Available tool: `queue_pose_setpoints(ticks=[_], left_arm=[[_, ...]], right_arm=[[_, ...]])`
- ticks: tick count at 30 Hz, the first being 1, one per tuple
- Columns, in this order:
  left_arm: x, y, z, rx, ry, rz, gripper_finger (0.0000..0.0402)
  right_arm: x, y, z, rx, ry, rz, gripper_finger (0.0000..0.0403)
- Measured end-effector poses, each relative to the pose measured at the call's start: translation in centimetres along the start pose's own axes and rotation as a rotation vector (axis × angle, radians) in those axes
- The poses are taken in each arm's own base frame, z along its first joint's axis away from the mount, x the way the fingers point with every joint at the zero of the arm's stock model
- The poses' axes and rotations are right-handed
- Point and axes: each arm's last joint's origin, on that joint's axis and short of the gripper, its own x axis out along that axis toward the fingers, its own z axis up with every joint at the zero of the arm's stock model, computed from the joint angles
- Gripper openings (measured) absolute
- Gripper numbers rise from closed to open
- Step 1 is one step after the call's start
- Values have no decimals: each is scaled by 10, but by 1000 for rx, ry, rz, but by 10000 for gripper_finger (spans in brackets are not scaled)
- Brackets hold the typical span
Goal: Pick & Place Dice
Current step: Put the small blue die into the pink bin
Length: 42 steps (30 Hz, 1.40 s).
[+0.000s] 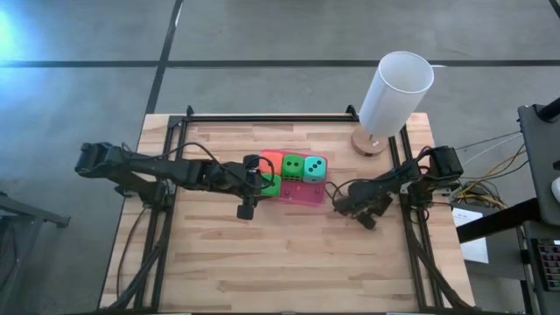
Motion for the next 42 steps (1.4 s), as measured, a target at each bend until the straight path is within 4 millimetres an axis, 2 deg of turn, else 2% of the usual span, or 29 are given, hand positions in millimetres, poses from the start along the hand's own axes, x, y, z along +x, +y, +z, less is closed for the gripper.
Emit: queue_pose_setpoints(ticks=[6,10,18,24,34,42], left_arm=[[0,0,0,0,0,0,178],[0,0,0,0,0,0,171],[0,0,0,2,3,0,166],[0,0,0,-2,-3,1,173],[0,0,0,-2,-4,1,191],[0,0,1,-3,-8,2,203]], right_arm=[[-9,6,2,-78,-52,35,34],[-24,7,-3,-107,-117,30,34],[-68,6,-32,-173,-331,145,34],[-91,2,-55,-197,-486,208,34],[-110,-10,-87,-267,-667,291,34],[-112,-19,-89,-275,-686,334,34]])
